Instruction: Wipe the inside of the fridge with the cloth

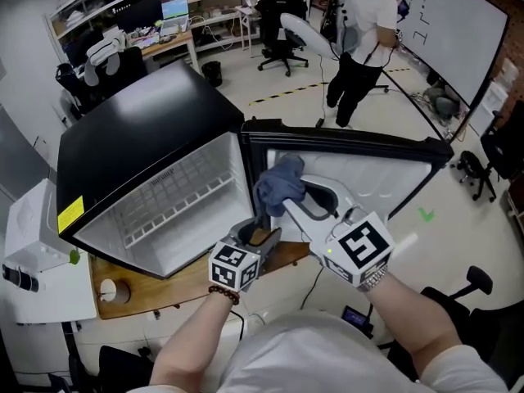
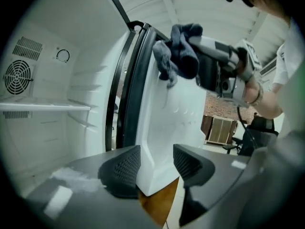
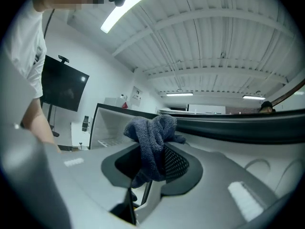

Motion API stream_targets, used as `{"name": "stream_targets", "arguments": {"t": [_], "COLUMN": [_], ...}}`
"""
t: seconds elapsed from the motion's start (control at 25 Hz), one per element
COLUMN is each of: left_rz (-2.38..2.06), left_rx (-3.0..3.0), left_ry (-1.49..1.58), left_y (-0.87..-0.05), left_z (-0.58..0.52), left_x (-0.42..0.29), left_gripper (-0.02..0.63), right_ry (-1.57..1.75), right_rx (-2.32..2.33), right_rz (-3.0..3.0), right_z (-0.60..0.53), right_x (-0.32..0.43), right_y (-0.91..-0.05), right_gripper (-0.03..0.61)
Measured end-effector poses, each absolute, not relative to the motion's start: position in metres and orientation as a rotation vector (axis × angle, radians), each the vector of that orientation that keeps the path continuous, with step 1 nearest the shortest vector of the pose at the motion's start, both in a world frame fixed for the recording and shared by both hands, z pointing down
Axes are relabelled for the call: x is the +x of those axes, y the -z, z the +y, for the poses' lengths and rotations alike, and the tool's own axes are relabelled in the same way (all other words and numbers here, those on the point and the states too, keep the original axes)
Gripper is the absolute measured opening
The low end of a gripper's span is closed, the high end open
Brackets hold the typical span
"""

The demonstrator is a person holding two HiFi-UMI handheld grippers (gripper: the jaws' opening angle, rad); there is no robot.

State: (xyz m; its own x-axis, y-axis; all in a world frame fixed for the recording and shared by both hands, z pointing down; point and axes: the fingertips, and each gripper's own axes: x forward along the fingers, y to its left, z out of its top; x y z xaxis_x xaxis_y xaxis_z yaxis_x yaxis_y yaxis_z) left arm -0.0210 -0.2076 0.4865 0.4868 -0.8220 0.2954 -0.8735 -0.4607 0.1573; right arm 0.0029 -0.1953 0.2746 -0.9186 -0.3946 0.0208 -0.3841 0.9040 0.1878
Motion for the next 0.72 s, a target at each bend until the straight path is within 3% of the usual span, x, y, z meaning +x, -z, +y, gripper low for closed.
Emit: {"name": "stream_targets", "arguments": {"t": [0.32, 0.48, 0.64, 0.72], "left_rz": [-1.577, -1.590, -1.636, -1.643], "left_rx": [2.318, 2.291, 2.237, 2.230], "left_ry": [-0.359, -0.381, -0.402, -0.401], "left_y": [-0.519, -0.526, -0.532, -0.532], "left_z": [-0.232, -0.238, -0.244, -0.244], "left_x": [-0.022, -0.017, -0.023, -0.024], "left_gripper": [0.225, 0.188, 0.109, 0.110], "right_ry": [0.284, 0.254, 0.237, 0.229], "right_rx": [0.806, 0.879, 0.916, 0.943], "right_rz": [-2.935, -2.908, -2.889, -2.878], "right_z": [-0.209, -0.211, -0.211, -0.213], "right_x": [-0.018, -0.026, -0.027, -0.023], "right_y": [-0.264, -0.261, -0.263, -0.264], "right_gripper": [0.106, 0.106, 0.106, 0.106]}}
